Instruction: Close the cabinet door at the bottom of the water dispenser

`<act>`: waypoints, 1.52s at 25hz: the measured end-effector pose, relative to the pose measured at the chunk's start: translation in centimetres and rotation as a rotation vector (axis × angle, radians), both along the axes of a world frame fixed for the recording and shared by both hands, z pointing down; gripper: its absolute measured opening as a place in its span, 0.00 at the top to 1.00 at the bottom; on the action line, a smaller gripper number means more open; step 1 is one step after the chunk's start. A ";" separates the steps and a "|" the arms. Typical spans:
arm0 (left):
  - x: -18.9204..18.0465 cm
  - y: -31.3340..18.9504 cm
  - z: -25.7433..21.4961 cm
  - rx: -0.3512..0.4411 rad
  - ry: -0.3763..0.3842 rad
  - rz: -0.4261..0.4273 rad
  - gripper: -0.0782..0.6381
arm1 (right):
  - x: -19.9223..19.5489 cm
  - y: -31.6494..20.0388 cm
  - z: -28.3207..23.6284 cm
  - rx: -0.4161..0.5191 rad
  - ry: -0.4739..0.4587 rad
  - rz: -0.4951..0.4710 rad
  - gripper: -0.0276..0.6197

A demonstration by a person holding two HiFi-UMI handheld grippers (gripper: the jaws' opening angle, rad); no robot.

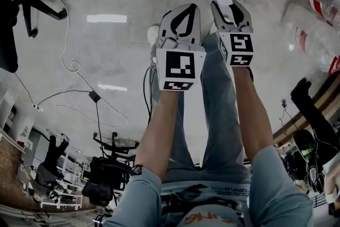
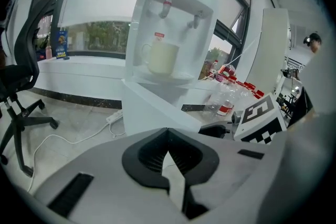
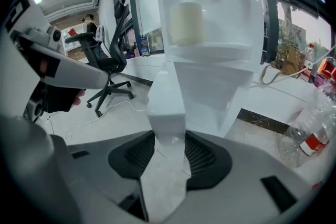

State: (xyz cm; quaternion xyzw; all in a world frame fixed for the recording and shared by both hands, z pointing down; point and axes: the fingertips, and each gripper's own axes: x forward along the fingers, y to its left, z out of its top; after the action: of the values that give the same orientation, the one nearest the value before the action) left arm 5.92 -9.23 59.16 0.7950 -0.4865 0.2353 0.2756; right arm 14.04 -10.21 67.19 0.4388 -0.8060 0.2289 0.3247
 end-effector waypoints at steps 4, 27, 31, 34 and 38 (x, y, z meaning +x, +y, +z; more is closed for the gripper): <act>1.0 -0.9 0.1 0.006 -0.007 -0.002 0.86 | 1.3 -1.0 0.0 0.008 0.003 -0.001 0.66; 6.9 -5.1 1.1 0.005 -0.020 0.035 0.86 | 8.1 -8.4 0.3 0.066 0.021 -0.012 0.63; 8.1 -6.1 1.6 0.006 -0.024 0.037 0.86 | 10.0 -10.3 0.4 0.080 0.031 0.010 0.63; 8.6 -6.9 1.7 0.007 -0.016 0.033 0.86 | 10.4 -11.9 0.4 0.085 0.043 -0.010 0.63; 9.5 -7.8 1.8 0.006 -0.010 0.031 0.86 | 11.0 -13.4 0.3 0.098 0.048 -0.051 0.63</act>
State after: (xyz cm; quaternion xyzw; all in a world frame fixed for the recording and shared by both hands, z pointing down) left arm 15.38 -16.98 60.97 0.8021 -0.4764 0.2419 0.2670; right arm 25.01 -23.62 67.45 0.4390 -0.8191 0.1703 0.3277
